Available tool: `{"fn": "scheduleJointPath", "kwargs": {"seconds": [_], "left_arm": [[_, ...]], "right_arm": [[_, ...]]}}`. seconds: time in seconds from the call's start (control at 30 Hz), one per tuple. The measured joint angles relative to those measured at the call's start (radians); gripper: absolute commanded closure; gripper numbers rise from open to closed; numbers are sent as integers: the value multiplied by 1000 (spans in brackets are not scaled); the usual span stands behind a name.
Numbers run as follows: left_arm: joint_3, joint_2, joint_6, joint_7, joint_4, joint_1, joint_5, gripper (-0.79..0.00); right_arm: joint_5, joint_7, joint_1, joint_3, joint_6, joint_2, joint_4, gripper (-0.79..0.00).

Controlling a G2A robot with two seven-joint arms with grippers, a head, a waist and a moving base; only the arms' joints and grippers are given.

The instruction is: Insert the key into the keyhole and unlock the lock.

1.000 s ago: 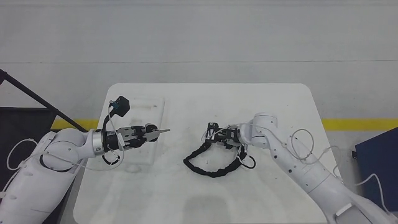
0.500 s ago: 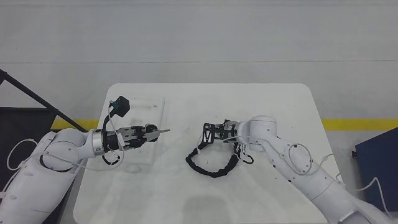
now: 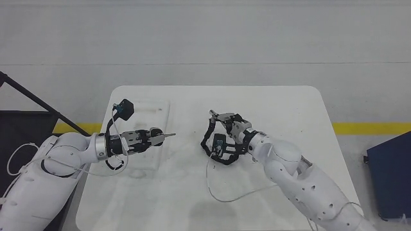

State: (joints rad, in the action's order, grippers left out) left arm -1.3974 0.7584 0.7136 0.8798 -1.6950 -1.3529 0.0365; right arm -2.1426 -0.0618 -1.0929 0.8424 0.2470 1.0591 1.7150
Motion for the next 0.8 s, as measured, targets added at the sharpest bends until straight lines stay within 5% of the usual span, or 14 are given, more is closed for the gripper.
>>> {"fn": "scheduleJointPath", "kwargs": {"seconds": [0.23,0.4,0.8], "left_arm": [[0,0,0,0,0,0,0,0],[0,0,0,0,0,0,0,0],[0,0,0,0,0,0,0,0]], "right_arm": [[0,201,-87,64,-192,-9,8,0],[191,381,-115,94,-323,6,-45,0],[435,792,-88,38,-391,58,-203,0]]}}
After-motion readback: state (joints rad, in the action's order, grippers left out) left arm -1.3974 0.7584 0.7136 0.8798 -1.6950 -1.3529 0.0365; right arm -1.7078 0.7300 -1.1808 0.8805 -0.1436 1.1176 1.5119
